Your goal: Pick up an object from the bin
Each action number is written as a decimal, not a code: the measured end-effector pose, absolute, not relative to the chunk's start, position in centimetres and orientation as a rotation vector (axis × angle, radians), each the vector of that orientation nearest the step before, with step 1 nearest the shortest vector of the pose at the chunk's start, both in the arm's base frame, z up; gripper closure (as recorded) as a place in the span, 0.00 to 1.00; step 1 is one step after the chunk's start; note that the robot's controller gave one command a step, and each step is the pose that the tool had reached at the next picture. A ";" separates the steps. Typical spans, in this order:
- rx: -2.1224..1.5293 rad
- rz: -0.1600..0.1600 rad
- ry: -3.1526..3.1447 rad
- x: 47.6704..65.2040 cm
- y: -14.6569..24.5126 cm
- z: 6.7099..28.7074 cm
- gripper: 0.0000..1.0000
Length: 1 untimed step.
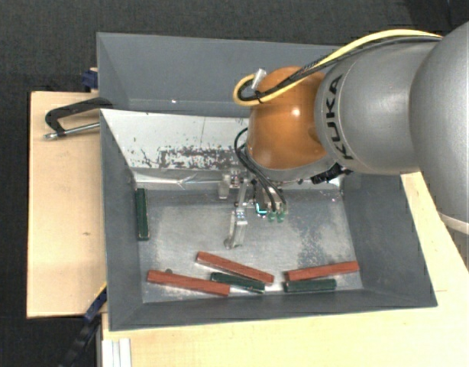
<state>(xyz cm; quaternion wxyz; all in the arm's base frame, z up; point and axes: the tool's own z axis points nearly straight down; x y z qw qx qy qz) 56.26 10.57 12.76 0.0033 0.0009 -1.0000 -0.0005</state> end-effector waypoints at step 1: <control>0.001 -0.003 -3.143 56.5 10.5 13.2 0.00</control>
Offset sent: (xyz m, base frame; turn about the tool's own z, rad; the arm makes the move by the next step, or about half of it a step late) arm -0.0655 -0.0118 -0.0576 -0.1781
